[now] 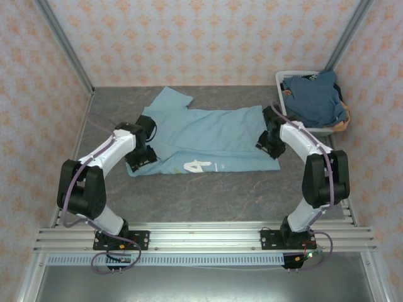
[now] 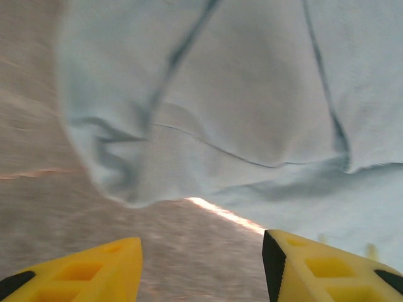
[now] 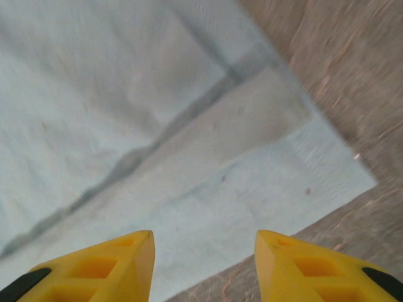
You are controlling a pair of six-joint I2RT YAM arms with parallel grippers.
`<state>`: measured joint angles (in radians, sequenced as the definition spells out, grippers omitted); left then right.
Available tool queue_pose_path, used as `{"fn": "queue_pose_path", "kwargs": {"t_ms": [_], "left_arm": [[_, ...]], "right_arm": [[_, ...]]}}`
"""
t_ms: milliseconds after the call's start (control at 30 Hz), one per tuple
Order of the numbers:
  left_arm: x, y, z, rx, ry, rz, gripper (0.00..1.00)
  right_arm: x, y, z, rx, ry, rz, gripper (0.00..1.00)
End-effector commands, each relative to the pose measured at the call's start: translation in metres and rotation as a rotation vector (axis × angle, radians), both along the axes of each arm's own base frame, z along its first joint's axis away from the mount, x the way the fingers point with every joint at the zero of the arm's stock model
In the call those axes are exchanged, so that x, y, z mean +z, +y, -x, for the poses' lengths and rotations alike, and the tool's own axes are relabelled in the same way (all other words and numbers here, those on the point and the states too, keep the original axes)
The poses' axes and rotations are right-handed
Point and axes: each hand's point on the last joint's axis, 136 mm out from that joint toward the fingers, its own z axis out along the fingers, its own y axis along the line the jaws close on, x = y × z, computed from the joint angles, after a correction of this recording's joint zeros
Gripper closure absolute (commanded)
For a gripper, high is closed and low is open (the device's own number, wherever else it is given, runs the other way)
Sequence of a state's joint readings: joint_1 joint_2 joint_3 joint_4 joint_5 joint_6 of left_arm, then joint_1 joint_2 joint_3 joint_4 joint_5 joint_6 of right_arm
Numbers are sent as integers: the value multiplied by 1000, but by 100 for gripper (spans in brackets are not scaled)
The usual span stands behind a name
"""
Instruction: Fold and stack the t-shirts
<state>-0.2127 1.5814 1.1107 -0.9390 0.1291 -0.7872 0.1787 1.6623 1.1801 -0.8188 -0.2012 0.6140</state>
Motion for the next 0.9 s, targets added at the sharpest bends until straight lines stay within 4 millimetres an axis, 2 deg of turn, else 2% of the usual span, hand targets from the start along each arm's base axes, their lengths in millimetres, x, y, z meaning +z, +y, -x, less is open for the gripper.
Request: {"fn": "queue_pose_path", "kwargs": {"t_ms": [0, 133, 367, 633, 867], "left_arm": [[6, -42, -36, 181, -136, 210, 46], [-1, -59, -51, 267, -152, 252, 46], [-35, -58, -57, 335, -67, 203, 50], [-36, -55, -75, 333, -97, 171, 60], [-36, -49, -75, 315, -94, 132, 68]], "right_arm": [[2, 17, -1, 44, -59, -76, 54], [2, 24, 3, 64, -68, -97, 54], [6, 26, 7, 67, -75, -110, 54], [5, 27, 11, 63, -73, -122, 54], [5, 29, 9, 62, -76, -132, 54]]}}
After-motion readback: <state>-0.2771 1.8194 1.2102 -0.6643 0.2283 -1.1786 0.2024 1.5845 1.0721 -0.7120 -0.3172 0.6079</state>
